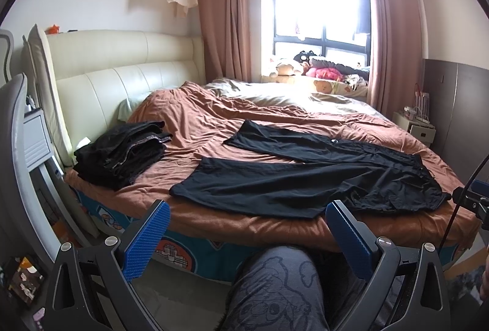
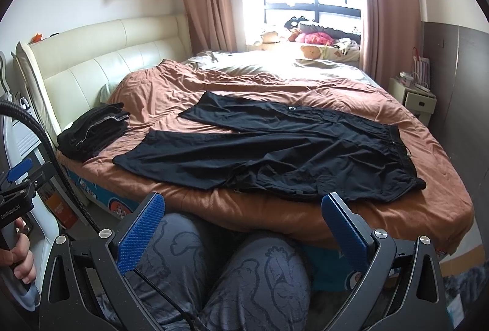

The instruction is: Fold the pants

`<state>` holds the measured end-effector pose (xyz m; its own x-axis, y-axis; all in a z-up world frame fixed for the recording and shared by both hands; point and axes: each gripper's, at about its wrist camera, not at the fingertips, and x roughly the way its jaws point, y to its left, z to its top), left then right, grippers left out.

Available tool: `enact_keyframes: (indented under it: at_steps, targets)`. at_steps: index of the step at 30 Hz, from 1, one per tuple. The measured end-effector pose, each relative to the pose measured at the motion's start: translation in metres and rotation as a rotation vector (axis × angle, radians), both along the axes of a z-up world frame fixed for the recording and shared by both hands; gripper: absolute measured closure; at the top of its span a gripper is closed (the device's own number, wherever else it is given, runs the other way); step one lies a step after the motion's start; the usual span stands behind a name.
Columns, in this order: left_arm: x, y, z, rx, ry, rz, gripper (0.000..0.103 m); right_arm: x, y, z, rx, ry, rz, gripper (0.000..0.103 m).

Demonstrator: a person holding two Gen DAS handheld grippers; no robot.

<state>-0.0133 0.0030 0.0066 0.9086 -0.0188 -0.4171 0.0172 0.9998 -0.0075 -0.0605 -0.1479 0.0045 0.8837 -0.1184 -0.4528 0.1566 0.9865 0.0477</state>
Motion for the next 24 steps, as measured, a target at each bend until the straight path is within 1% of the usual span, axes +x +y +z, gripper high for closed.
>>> enact_keyframes:
  at_steps: [8,24]
  targets:
    - [-0.004,0.002,0.003,-0.008,-0.006,0.002,0.0,-0.004,0.003,-0.001,-0.005,-0.008,0.003,0.0]
    - [-0.01,-0.006,0.004,0.006,-0.022,-0.015,0.0,-0.012,0.002,-0.002,-0.012,-0.028,-0.017,0.0]
